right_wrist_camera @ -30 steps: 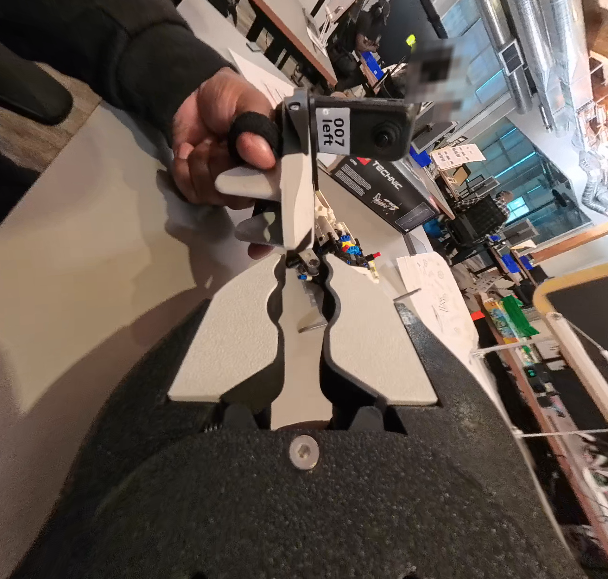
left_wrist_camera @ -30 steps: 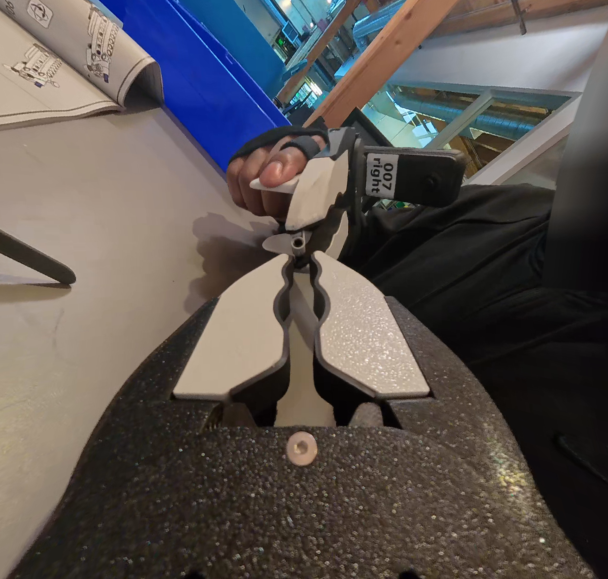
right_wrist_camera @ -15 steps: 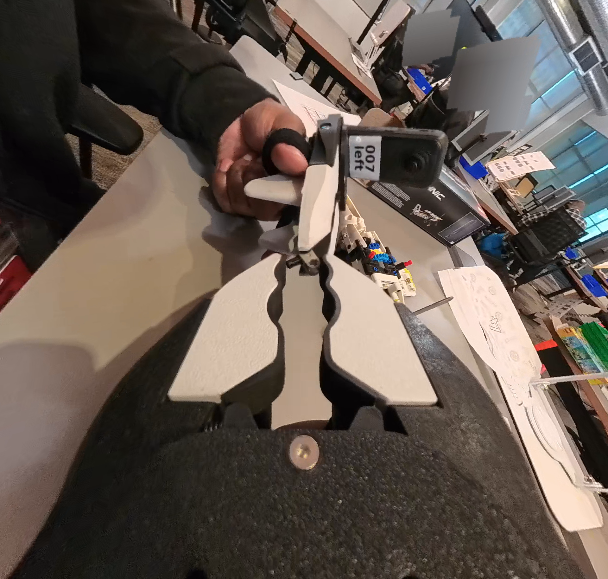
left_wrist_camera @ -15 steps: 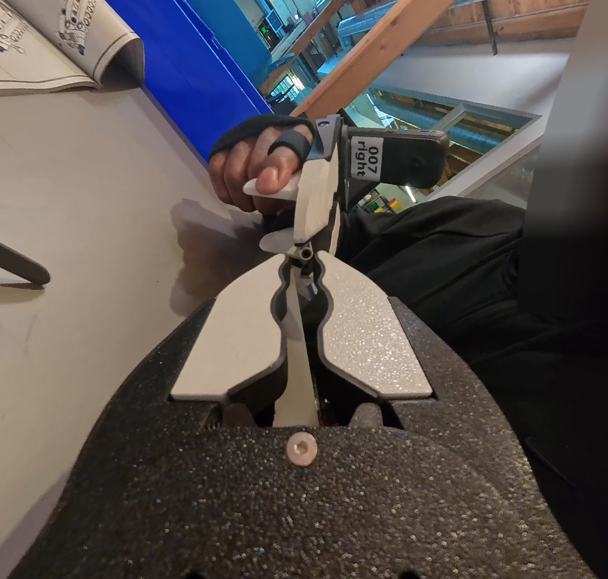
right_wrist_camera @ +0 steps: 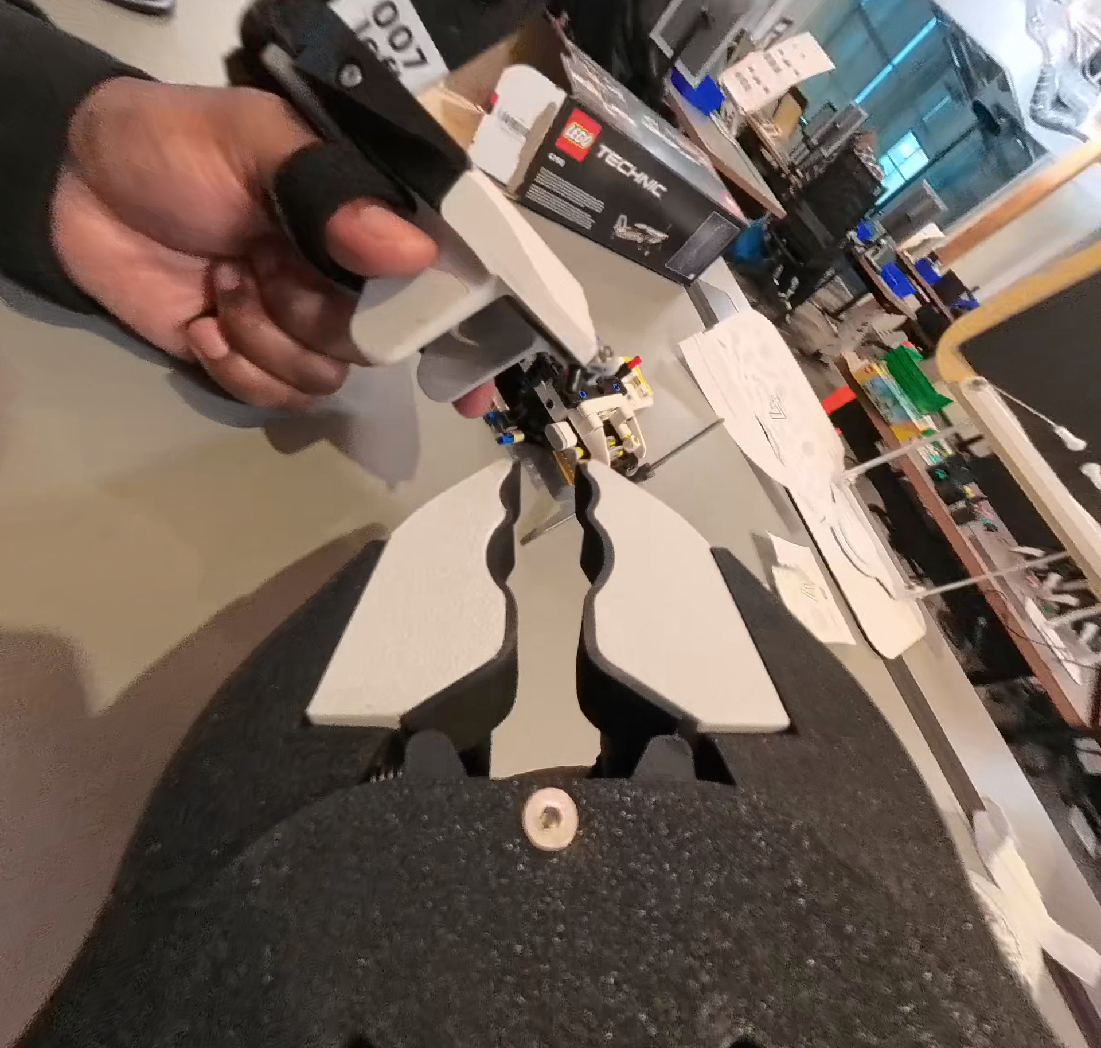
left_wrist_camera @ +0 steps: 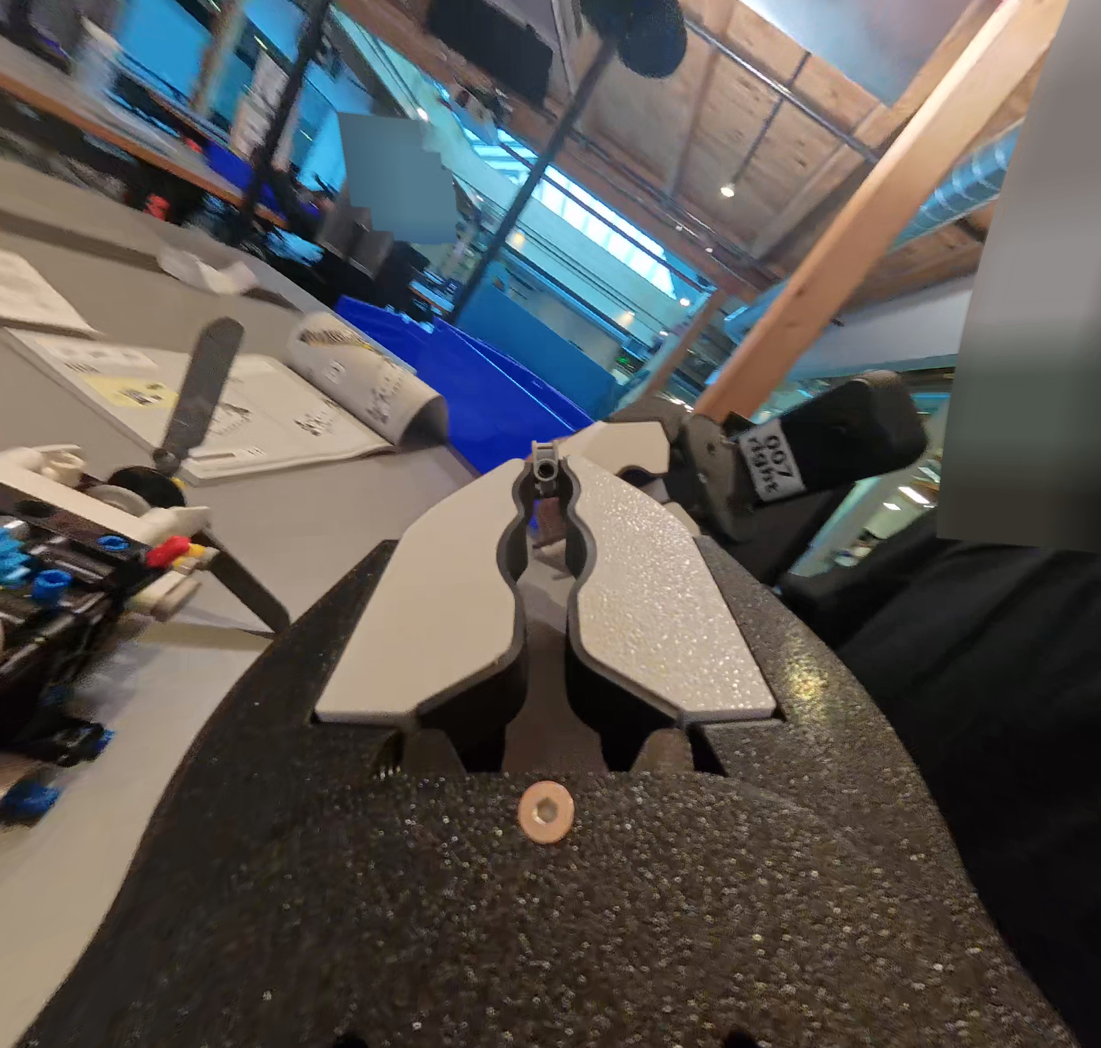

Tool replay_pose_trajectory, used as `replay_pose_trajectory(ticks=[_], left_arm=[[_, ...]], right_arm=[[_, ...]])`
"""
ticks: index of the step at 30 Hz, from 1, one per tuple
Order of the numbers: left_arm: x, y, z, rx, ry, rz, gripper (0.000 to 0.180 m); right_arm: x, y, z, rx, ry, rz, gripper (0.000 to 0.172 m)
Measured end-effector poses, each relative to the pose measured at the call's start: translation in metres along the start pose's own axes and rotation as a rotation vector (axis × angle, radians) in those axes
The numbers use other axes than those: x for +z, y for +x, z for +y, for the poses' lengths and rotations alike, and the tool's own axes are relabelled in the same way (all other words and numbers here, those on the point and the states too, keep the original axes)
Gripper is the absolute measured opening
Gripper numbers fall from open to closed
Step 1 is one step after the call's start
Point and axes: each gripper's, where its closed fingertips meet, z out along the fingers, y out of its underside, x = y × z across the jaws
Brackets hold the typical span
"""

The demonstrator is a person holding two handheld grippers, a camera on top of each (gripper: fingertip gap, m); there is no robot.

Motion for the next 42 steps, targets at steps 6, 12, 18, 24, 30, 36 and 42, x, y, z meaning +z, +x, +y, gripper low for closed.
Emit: replay_pose_trajectory(ticks=[6, 12, 18, 24, 30, 36, 42], left_arm=[[0.003, 0.005, 0.004, 0.179, 0.05, -0.136, 0.009], [0.005, 0.008, 0.007, 0.229, 0.063, -0.182, 0.009], [0.006, 0.009, 0.009, 0.234, 0.056, -0.179, 0.009], [0.006, 0.008, 0.01, 0.219, 0.037, -0.168, 0.009], [0.005, 0.007, 0.01, 0.208, 0.036, -0.178, 0.009], [0.004, 0.014, 0.021, 0.132, 0.0, -0.179, 0.008], [-0.041, -0.013, -0.01, 0.059, 0.141, -0.328, 0.009]], right_arm=[[0.007, 0.003, -0.006, -0.025, -0.077, 0.142, 0.01], [0.01, 0.007, -0.01, 0.016, -0.092, 0.207, 0.007], [0.013, 0.008, -0.011, -0.021, -0.112, 0.233, 0.006], [0.013, 0.009, -0.009, -0.079, -0.128, 0.248, 0.003], [0.012, 0.01, -0.008, -0.13, -0.108, 0.278, 0.003], [0.003, 0.0, -0.002, -0.038, -0.055, 0.259, 0.002], [-0.031, 0.028, 0.071, 0.064, -0.244, 0.349, 0.002]])
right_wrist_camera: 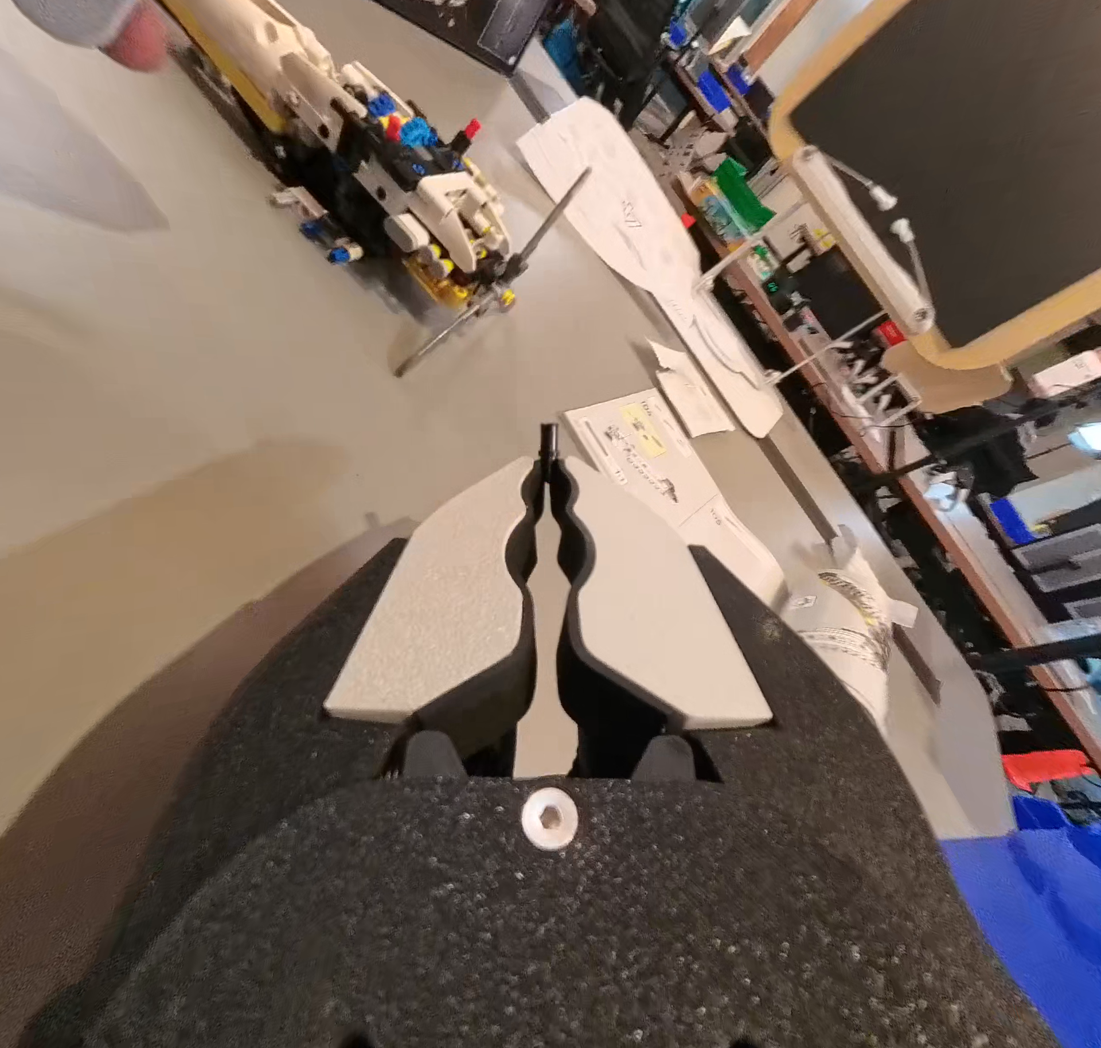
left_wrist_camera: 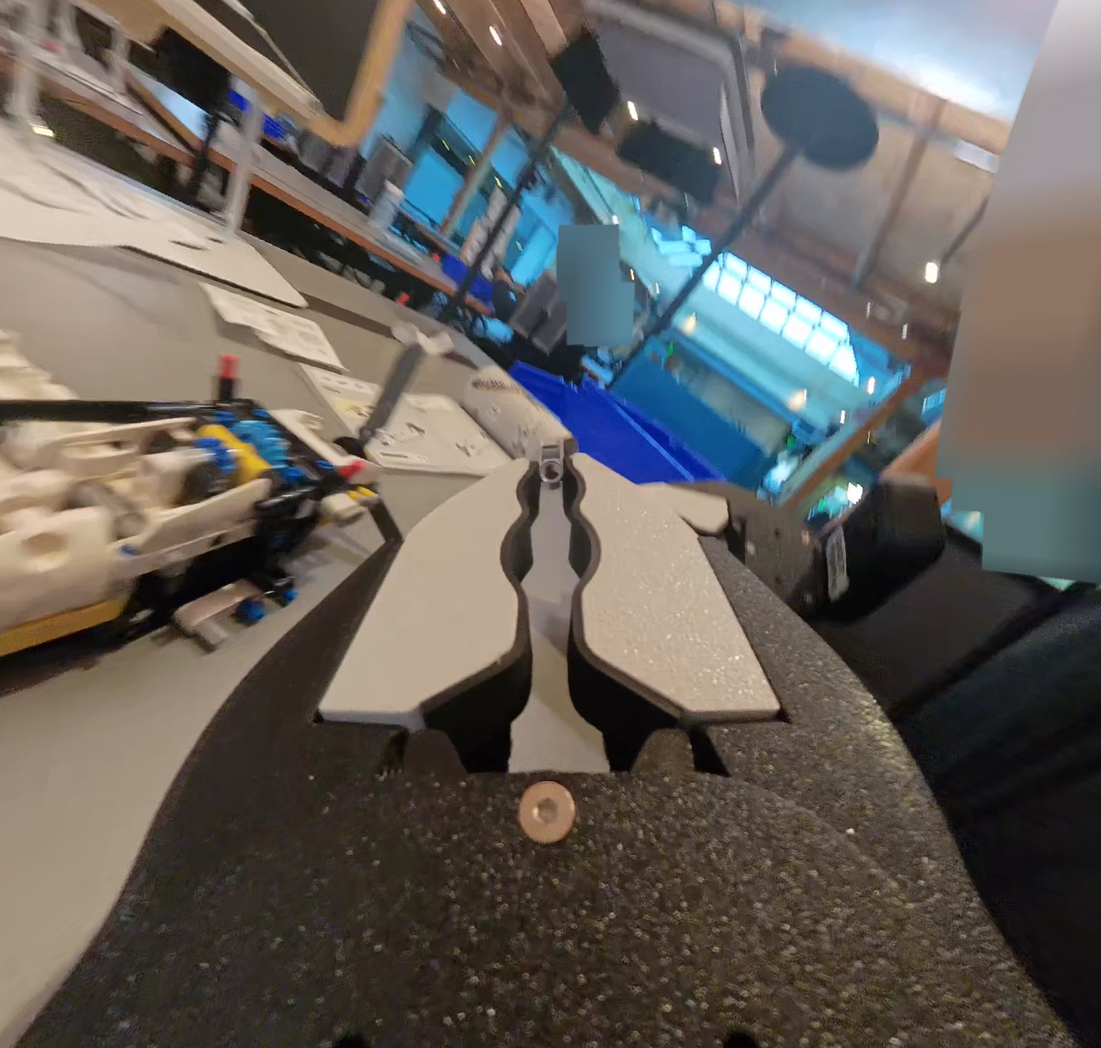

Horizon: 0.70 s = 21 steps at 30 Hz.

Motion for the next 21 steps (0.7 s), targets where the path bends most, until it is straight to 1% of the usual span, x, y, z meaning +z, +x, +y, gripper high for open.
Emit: replay_pose_trajectory(ticks=[2, 4, 8, 11, 13, 16, 19, 21], left_arm=[[0.014, 0.01, 0.015, 0.064, -0.086, 0.045, 0.009], [0.027, 0.014, 0.023, 0.032, -0.149, 0.106, 0.009], [0.045, 0.019, 0.028, -0.041, -0.187, 0.195, 0.009], [0.06, 0.029, 0.038, -0.054, -0.254, 0.257, 0.009], [0.072, 0.042, 0.045, -0.028, -0.314, 0.301, 0.009], [0.097, 0.071, 0.052, 0.067, -0.391, 0.389, 0.01], [0.129, 0.107, 0.054, 0.189, -0.437, 0.477, 0.009], [0.155, 0.132, 0.057, 0.244, -0.458, 0.54, 0.009]], right_arm=[[0.003, -0.003, 0.005, 0.009, -0.014, -0.032, 0.003], [0.004, -0.003, 0.004, 0.039, -0.006, -0.047, 0.003], [0.002, -0.002, 0.013, 0.092, -0.038, -0.073, 0.003], [-0.012, 0.006, 0.016, 0.088, -0.043, -0.036, 0.003], [-0.029, 0.02, 0.018, 0.091, -0.055, 0.016, 0.004], [-0.069, 0.056, 0.027, 0.115, -0.08, 0.139, 0.003], [-0.12, 0.106, 0.054, 0.134, -0.153, 0.316, 0.003], [-0.151, 0.136, 0.083, 0.149, -0.23, 0.422, 0.004]])
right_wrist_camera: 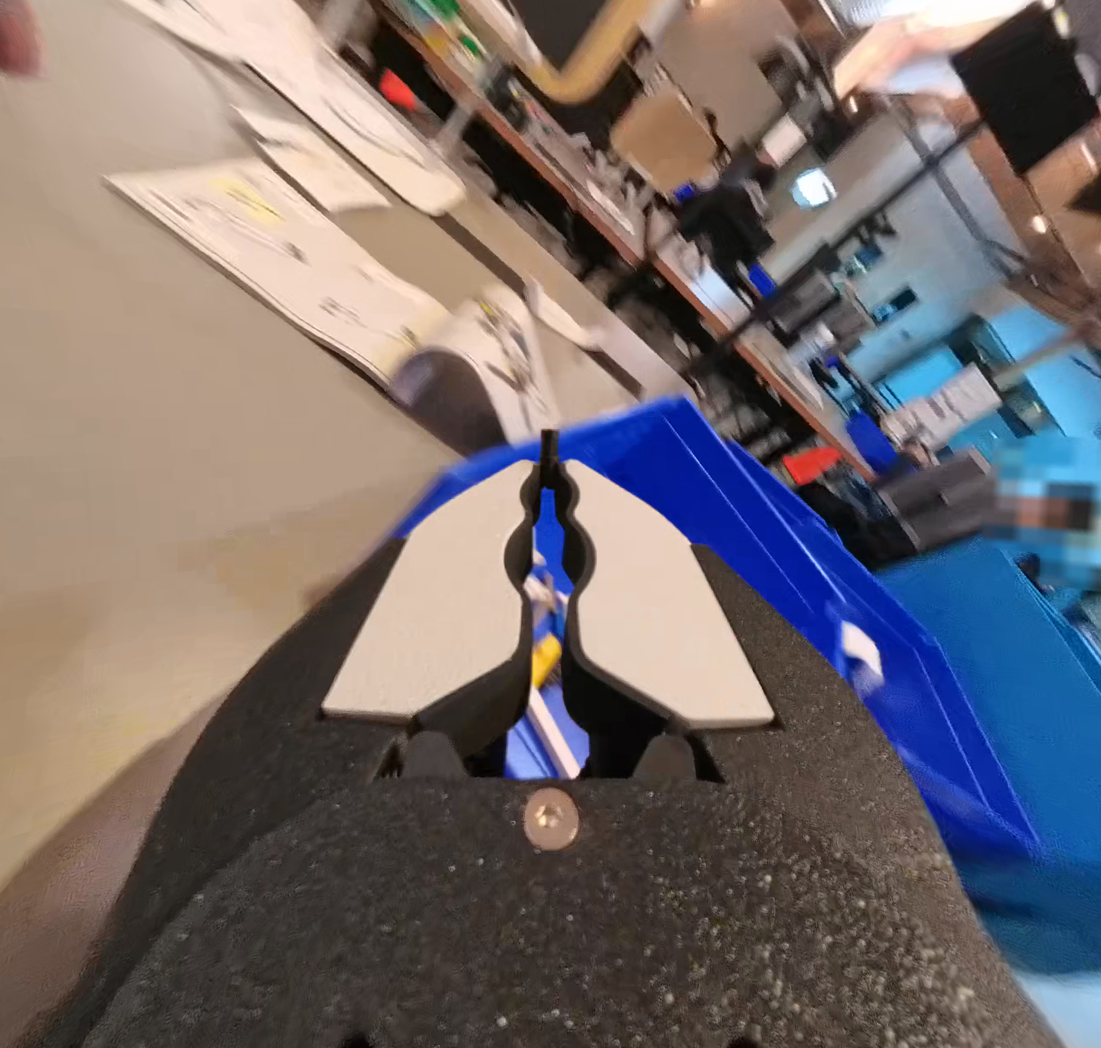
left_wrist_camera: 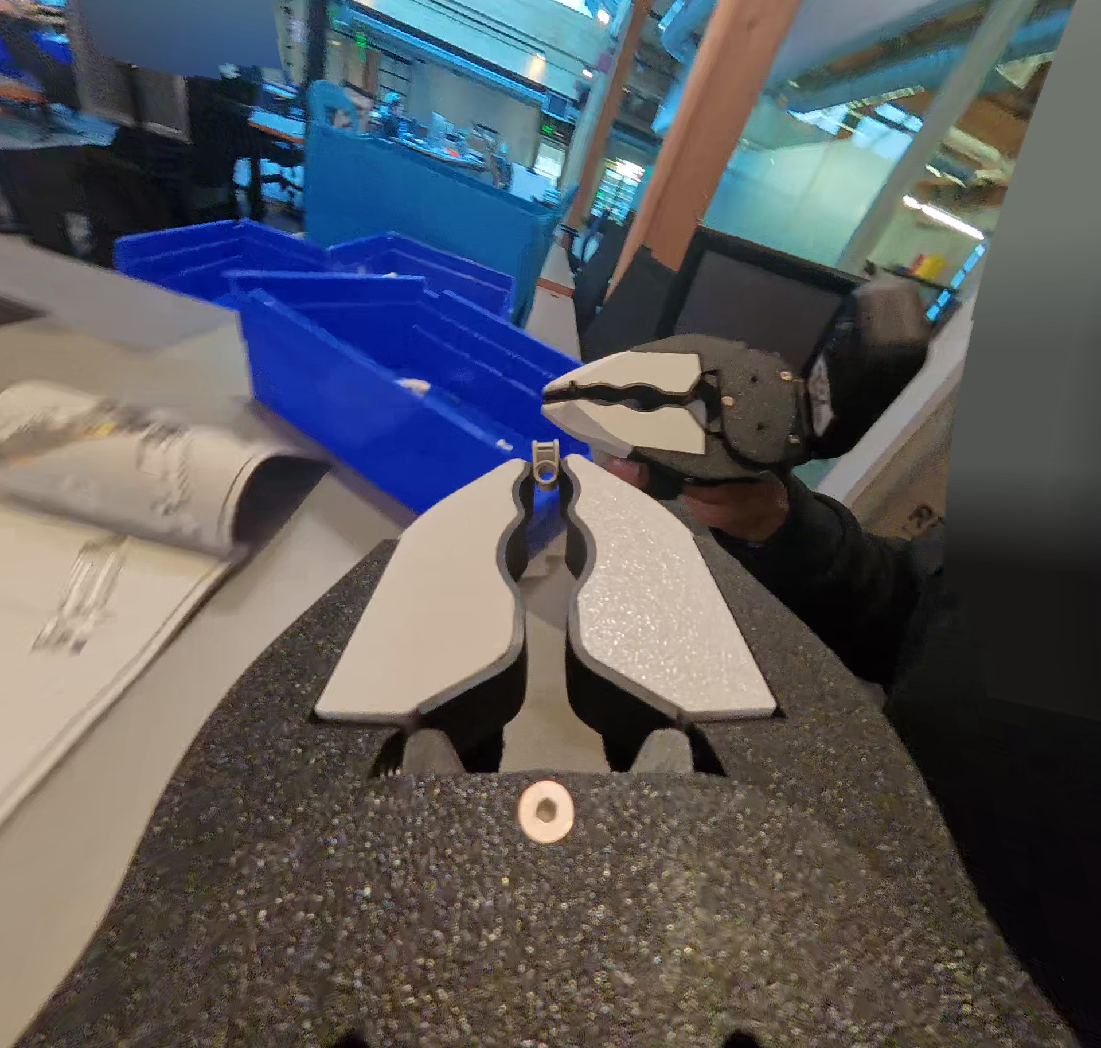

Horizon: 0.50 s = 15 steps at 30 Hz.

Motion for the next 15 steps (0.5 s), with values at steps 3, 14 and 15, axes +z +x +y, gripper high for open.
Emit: replay_pose_trajectory(ticks=[3, 14, 15], left_arm=[[0.057, 0.01, -0.014, 0.134, -0.034, 0.065, 0.01], [0.142, -0.028, 0.015, 0.295, -0.118, -0.037, 0.042], [0.134, -0.029, 0.014, 0.306, -0.106, -0.043, 0.047]], right_arm=[[-0.001, 0.034, 0.045, 0.042, -0.135, 0.066, 0.007], [-0.014, 0.039, 0.074, 0.163, -0.178, 0.026, 0.027], [-0.016, 0.035, 0.072, 0.164, -0.162, 0.011, 0.027]])
